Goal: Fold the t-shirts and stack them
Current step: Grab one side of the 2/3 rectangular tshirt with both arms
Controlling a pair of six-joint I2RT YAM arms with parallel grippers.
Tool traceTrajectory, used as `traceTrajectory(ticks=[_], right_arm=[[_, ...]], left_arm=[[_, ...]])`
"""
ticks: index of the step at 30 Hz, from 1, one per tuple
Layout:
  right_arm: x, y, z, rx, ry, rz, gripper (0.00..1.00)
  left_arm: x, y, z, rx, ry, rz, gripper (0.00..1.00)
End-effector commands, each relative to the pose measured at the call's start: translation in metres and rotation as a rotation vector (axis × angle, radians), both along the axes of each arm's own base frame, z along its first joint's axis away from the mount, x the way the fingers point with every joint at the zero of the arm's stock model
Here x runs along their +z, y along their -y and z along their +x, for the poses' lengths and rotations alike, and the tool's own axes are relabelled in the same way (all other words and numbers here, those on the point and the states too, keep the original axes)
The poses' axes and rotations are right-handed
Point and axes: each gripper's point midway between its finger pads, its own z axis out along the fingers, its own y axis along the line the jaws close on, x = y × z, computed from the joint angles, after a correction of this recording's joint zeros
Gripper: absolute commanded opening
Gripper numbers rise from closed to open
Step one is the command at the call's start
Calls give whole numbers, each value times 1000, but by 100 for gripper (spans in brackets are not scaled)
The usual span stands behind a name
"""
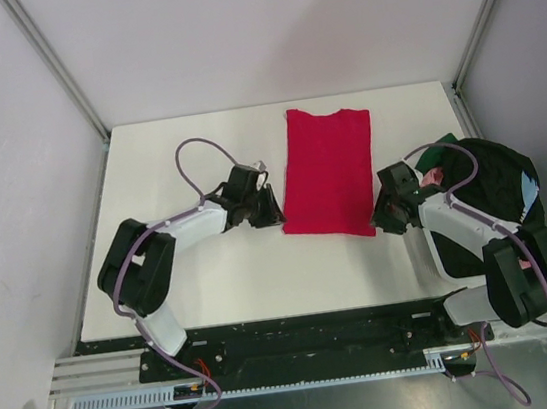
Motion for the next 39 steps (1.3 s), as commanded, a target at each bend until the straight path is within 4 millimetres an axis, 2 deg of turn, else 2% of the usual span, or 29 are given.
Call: traceTrajectory(ticks=[1,10,16,19,25,39], right_arm=[[-6,0,10,-20,13,14,42],[-29,-6,8,-20,-40,9,37],[-42,-4,4,-19,-76,-17,24],[-43,-1,4,-23,-78,-30,16],[-40,0,5,-25,-68,-31,8],[-40,0,5,-21,-70,-29,5]], left_arm=[[8,1,13,29,29,-9,26],[10,-6,10,20,33,-14,31],[3,-4,4,-12,12,-16,34],[-1,-3,1,-27,1,-13,35],[-11,-3,-1,-36,-17,-2,36],[-35,5,-11,-68,-71,18,35]])
